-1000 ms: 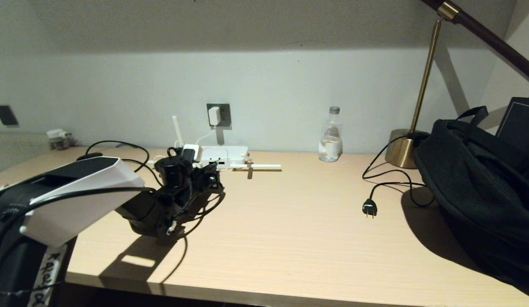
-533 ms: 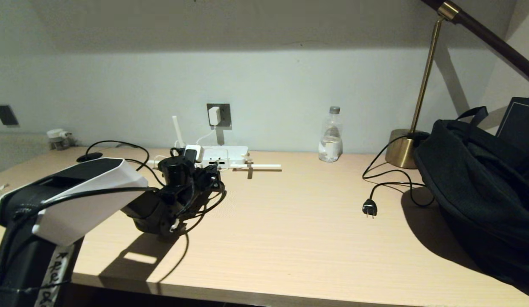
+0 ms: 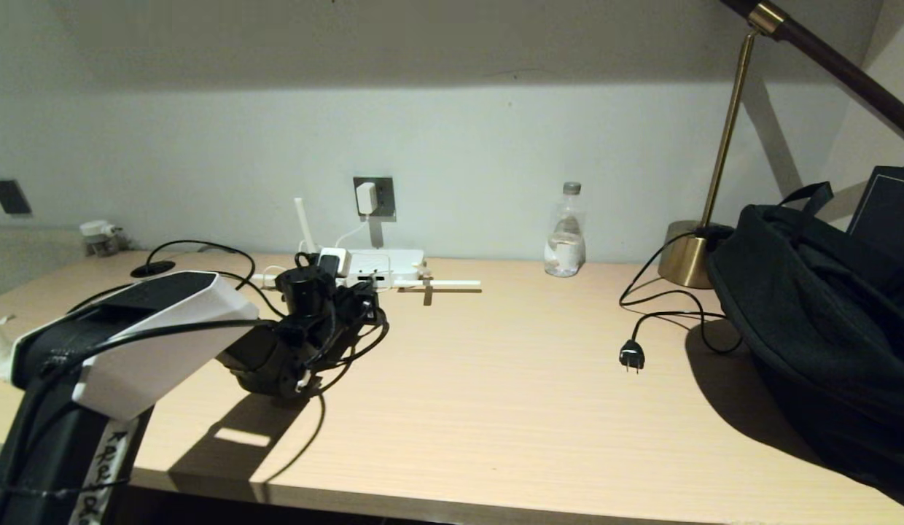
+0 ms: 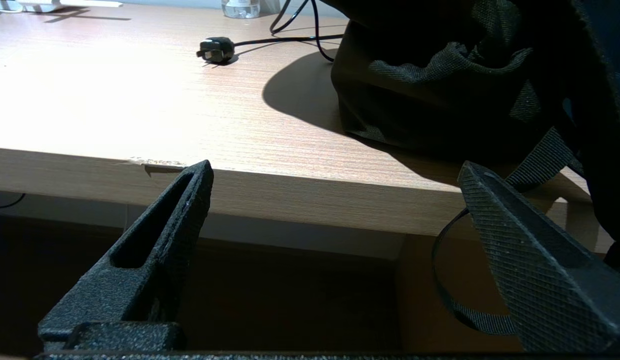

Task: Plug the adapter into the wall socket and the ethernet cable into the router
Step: Align cable and router interface

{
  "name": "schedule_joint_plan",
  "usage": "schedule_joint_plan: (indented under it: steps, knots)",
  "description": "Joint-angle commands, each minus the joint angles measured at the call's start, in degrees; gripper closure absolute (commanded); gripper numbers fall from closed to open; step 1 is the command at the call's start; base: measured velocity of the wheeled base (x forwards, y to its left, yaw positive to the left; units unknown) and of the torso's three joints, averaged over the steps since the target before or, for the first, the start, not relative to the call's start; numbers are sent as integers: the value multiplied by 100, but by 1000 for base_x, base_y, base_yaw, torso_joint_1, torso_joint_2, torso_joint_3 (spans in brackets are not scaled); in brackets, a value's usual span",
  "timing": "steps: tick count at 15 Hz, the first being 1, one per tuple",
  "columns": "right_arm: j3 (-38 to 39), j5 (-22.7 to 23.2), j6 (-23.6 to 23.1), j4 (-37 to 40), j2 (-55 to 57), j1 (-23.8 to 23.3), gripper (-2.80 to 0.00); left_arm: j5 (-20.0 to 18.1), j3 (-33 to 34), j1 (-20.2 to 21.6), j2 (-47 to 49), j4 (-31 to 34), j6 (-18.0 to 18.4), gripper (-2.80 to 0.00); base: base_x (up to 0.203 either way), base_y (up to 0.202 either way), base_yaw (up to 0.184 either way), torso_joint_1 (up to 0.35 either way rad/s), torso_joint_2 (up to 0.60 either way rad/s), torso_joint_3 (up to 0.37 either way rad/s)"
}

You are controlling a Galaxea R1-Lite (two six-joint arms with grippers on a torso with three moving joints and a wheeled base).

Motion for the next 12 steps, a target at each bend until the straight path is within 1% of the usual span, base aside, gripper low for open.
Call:
schedule_joint_plan:
  steps: [1,6,12]
  knots:
    - [0,6,-2,-2,0,0,-280,3,-71,-2,67,-29,2,0,0,0,0,0,0,0]
    - [0,4,-2,-2,6,0,-280,3,-253,-3,133,90,2,0,0,0,0,0,0,0]
    - [0,-3,-8,-2,0,0,-280,3,-295,-37,133,100,2,0,0,0,0,0,0,0]
